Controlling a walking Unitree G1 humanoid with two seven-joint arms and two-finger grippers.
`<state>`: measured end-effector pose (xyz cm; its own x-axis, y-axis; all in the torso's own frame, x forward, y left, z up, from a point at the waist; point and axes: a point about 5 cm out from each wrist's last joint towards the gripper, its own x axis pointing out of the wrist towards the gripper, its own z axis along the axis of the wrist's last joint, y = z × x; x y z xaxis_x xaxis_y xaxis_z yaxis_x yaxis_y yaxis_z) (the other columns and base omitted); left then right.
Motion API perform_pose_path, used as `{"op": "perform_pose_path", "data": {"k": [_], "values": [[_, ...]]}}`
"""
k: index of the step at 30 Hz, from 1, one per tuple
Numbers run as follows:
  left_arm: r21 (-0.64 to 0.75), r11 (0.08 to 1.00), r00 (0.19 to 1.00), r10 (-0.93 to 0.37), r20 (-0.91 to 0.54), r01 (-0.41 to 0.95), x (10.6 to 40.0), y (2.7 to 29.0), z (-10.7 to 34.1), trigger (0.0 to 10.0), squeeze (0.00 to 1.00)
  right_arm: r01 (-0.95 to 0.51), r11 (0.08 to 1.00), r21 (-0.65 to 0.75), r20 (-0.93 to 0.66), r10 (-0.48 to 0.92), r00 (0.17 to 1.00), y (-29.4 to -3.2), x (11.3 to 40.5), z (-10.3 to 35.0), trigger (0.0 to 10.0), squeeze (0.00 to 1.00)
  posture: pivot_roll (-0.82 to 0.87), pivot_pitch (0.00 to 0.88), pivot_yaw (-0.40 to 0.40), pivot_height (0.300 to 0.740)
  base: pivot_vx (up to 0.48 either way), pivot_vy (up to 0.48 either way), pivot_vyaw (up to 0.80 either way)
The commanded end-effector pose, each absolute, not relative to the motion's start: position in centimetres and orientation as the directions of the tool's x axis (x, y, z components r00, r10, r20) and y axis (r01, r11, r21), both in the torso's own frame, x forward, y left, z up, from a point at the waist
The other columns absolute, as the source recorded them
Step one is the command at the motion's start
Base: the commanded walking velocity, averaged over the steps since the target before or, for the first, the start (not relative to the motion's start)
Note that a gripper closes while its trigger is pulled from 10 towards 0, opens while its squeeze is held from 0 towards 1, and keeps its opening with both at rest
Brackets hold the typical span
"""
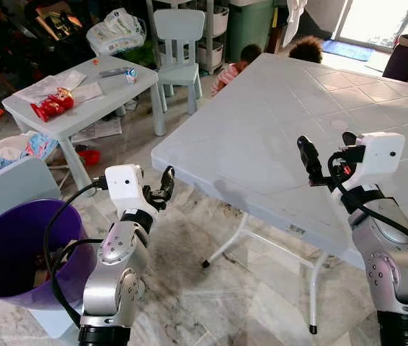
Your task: Picking trash to rubbish bin
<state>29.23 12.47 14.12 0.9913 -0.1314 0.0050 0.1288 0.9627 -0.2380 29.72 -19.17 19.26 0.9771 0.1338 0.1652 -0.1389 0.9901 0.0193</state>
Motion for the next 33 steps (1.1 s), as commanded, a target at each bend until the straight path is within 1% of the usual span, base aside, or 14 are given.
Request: {"op": "perform_pose_path", "data": {"k": [1, 33], "values": [[-0.235, 0.965, 0.992, -0.123, -0.013, 0.116, 29.32, 12.50, 13.96, 10.0, 0.00, -0.137, 0.990, 0.013, 0.165, 0.133, 0.977, -19.32, 29.79, 19.38, 10.0, 0.00, -0.01, 0.050, -0.011, 0.740, -0.266, 0.000, 0.00], [-0.237, 0.964, 0.992, -0.125, -0.019, 0.117, 29.34, 12.48, 13.83, 10.0, 0.00, -0.131, 0.991, 0.013, 0.166, 0.127, 0.978, -19.48, 29.85, 19.44, 10.0, 0.00, -0.01, 0.053, -0.010, 0.740, -0.272, 0.000, 0.00]]}}
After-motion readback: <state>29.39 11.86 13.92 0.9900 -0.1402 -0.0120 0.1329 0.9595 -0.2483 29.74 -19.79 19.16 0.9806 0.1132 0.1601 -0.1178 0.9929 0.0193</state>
